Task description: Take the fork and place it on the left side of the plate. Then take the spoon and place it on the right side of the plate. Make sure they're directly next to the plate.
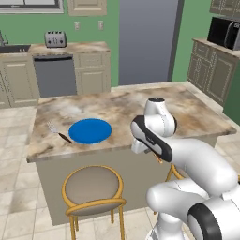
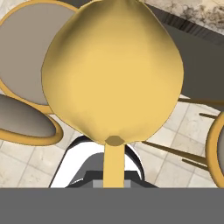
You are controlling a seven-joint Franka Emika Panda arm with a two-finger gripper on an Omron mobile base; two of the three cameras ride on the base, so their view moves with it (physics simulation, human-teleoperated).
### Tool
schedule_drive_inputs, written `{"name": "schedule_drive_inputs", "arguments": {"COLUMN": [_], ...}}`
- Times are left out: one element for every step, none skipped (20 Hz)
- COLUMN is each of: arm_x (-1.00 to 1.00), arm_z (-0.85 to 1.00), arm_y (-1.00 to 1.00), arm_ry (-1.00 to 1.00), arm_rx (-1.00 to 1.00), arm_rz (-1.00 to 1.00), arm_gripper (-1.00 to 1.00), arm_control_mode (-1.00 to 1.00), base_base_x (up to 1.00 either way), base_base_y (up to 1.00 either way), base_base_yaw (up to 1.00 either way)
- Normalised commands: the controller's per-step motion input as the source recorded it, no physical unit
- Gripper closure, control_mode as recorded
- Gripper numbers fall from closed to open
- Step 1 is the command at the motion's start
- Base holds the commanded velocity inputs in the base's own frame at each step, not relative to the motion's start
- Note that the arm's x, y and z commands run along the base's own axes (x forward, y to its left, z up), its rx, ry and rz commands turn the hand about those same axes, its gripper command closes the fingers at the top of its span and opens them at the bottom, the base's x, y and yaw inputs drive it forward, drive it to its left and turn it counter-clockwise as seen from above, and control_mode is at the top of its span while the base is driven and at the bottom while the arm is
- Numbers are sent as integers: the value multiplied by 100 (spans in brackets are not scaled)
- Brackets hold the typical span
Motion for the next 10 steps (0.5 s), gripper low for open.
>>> {"name": "schedule_drive_inputs", "arguments": {"arm_x": [0, 0, 0, 0, 0, 0, 0, 0, 0, 0], "arm_z": [0, 0, 0, 0, 0, 0, 0, 0, 0, 0], "arm_y": [0, 0, 0, 0, 0, 0, 0, 0, 0, 0], "arm_ry": [0, 0, 0, 0, 0, 0, 0, 0, 0, 0], "arm_rx": [0, 0, 0, 0, 0, 0, 0, 0, 0, 0], "arm_rz": [0, 0, 0, 0, 0, 0, 0, 0, 0, 0], "arm_gripper": [100, 100, 100, 100, 100, 100, 100, 100, 100, 100], "arm_control_mode": [100, 100, 100, 100, 100, 100, 100, 100, 100, 100], "base_base_x": [0, 0, 0, 0, 0, 0, 0, 0, 0, 0], "base_base_y": [0, 0, 0, 0, 0, 0, 0, 0, 0, 0], "base_base_yaw": [0, 0, 0, 0, 0, 0, 0, 0, 0, 0]}}
